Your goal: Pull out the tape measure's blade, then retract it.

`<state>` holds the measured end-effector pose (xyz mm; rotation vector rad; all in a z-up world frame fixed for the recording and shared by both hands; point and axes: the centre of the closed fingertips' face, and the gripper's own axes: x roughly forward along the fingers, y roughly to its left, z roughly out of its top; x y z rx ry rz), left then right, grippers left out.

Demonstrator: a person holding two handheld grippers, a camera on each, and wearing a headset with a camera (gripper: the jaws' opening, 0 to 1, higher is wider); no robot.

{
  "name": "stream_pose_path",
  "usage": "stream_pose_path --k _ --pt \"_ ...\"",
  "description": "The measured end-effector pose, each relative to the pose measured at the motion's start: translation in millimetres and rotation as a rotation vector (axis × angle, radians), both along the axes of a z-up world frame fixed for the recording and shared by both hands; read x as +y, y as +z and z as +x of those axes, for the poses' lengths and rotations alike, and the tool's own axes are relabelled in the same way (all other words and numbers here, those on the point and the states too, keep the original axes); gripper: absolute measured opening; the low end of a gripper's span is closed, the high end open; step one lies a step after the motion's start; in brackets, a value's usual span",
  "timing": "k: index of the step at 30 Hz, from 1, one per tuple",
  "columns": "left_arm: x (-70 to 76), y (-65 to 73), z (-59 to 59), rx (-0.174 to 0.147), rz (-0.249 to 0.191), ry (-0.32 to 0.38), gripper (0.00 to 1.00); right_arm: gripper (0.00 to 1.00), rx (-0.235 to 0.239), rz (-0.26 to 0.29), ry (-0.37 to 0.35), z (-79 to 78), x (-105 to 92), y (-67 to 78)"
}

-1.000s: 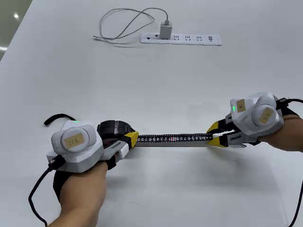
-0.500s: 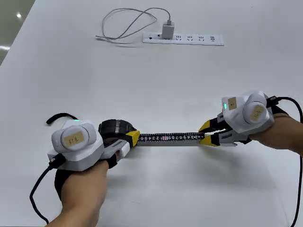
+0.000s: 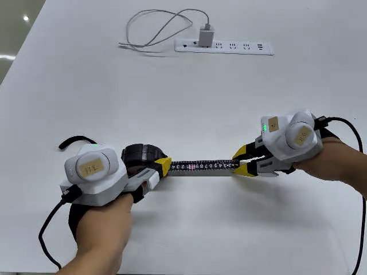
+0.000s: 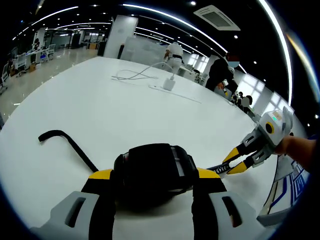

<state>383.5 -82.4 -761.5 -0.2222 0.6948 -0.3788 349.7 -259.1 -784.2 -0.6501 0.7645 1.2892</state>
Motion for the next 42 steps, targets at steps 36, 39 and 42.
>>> stream_pose_path --k 36,39,42 --pt "0.8 -0.5 0.8 0.009 -0.025 0.005 0.58 0.1 0.014 0.112 -0.001 6.4 63.3 -0.4" --pt "0.9 -0.4 0.9 0.009 -0.026 0.005 0.58 0.1 0.015 0.125 0.001 6.8 72.4 -0.2" --pt "0.6 -0.5 0.8 0.009 -0.025 0.004 0.58 0.1 0.016 0.131 0.002 7.5 77.4 -1.1"
